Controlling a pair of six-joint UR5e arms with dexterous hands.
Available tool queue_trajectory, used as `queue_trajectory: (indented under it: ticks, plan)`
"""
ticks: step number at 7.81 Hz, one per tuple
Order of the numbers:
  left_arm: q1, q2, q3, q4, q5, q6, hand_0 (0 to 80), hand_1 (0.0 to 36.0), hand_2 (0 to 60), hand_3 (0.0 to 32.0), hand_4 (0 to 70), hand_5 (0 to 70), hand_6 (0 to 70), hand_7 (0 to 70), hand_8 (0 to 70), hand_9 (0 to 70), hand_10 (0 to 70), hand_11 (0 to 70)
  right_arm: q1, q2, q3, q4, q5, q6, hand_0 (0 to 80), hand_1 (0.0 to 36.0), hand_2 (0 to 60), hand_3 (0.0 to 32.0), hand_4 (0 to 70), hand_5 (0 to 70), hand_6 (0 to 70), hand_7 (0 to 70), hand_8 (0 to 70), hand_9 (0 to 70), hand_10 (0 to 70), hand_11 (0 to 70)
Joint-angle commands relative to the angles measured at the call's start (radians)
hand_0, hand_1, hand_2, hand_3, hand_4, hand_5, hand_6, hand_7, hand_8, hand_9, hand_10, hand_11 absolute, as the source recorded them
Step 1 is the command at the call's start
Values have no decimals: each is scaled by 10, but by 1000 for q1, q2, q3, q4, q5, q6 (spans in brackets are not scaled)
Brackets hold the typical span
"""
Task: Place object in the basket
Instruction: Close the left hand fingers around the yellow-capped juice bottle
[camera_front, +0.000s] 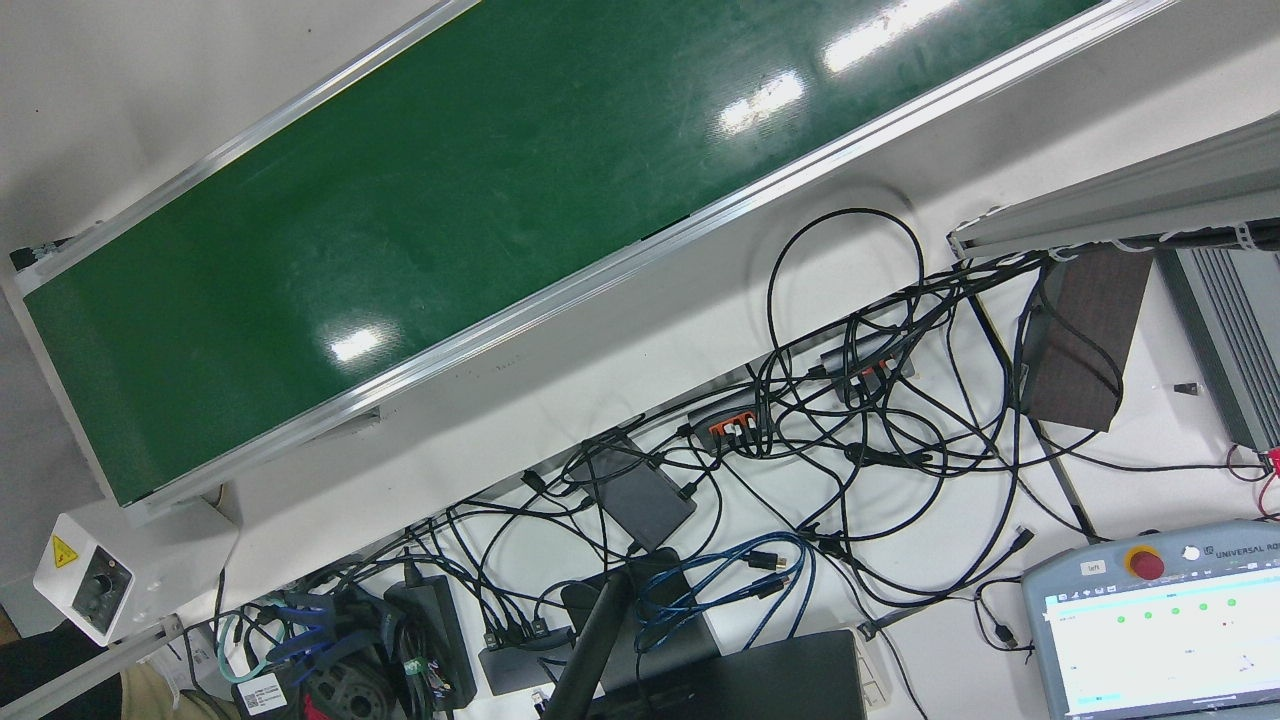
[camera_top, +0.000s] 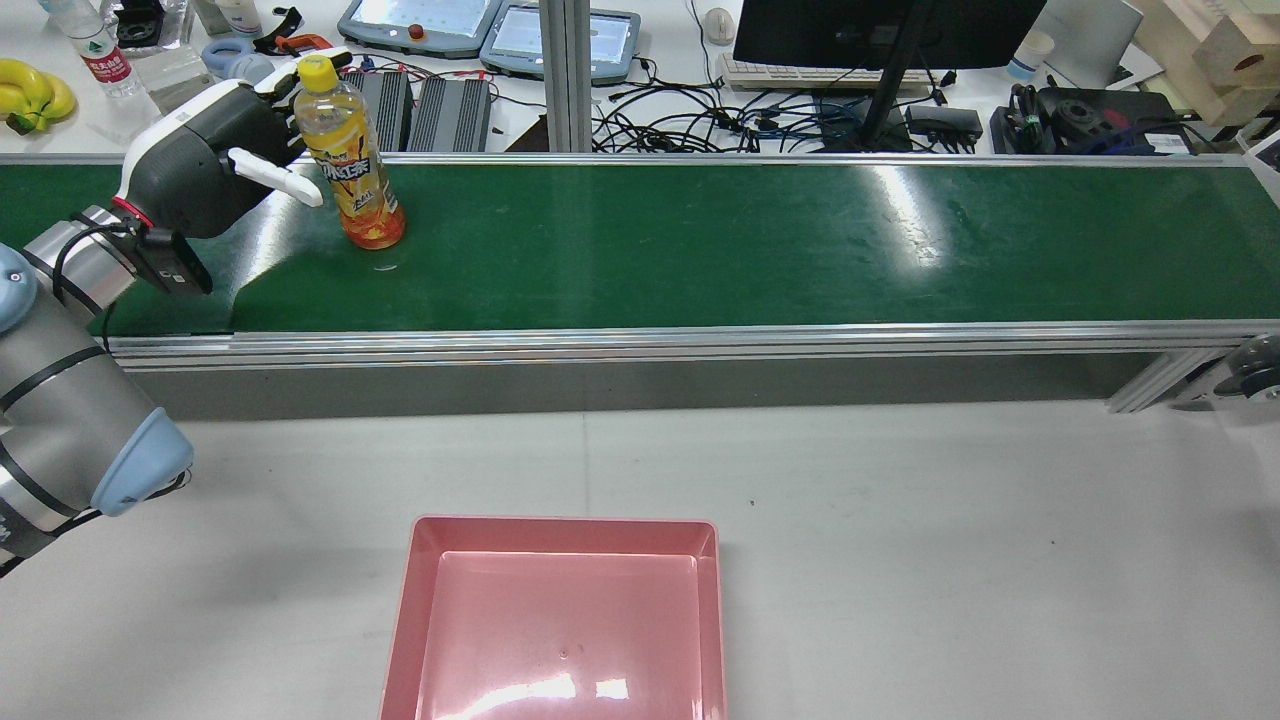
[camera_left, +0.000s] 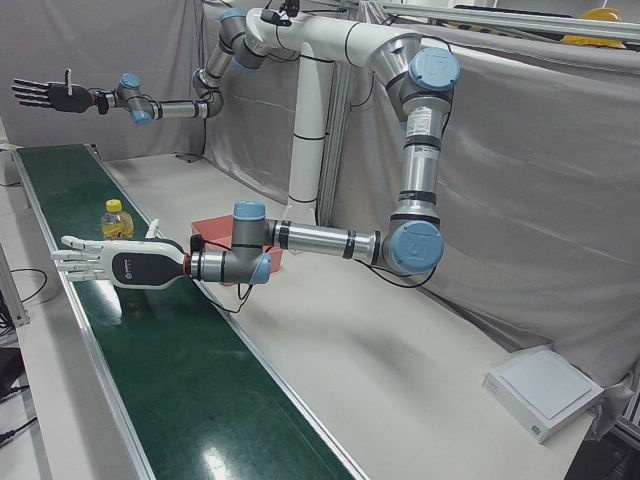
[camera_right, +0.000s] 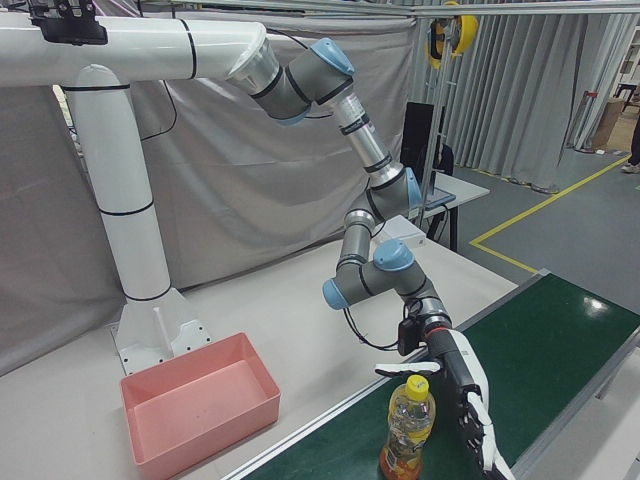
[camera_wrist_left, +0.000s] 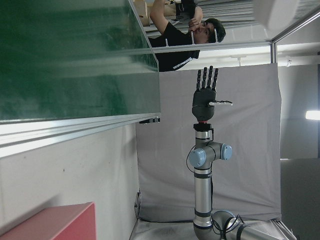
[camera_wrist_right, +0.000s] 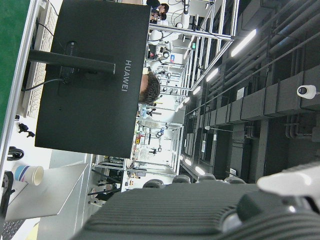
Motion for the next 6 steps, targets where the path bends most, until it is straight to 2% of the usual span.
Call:
queue_trajectory:
  ticks: [1, 3, 4, 5, 6]
  plan:
    - [24, -8, 2, 6, -1, -2, 662, 121, 0, 0, 7, 194, 0, 0, 0, 0, 0, 17, 0, 0, 0, 0, 0, 0, 0, 0, 0, 0, 0, 0, 0, 0, 0, 0, 0, 0]
    - [21, -10, 0, 0, -9, -6, 677, 123, 0, 0, 9, 210, 0, 0, 0, 0, 2, 25, 0, 0, 0, 0, 0, 0, 0, 0, 0, 0, 0, 0, 0, 0, 0, 0, 0, 0]
    - [21, -9, -3, -3, -42, -23, 726, 127, 0, 0, 9, 276, 0, 2, 0, 9, 47, 94, 0, 0, 0, 0, 0, 0, 0, 0, 0, 0, 0, 0, 0, 0, 0, 0, 0, 0]
    - [23, -8, -3, 3, -83, -58, 800, 173, 0, 0, 209, 390, 0, 74, 54, 93, 264, 406, 0, 0, 0, 0, 0, 0, 0, 0, 0, 0, 0, 0, 0, 0, 0, 0, 0, 0]
    - [23, -8, -10, 12, -97, -63, 800, 220, 0, 0, 700, 695, 293, 415, 330, 464, 553, 700, 0, 0, 0, 0, 0, 0, 0, 0, 0, 0, 0, 0, 0, 0, 0, 0, 0, 0]
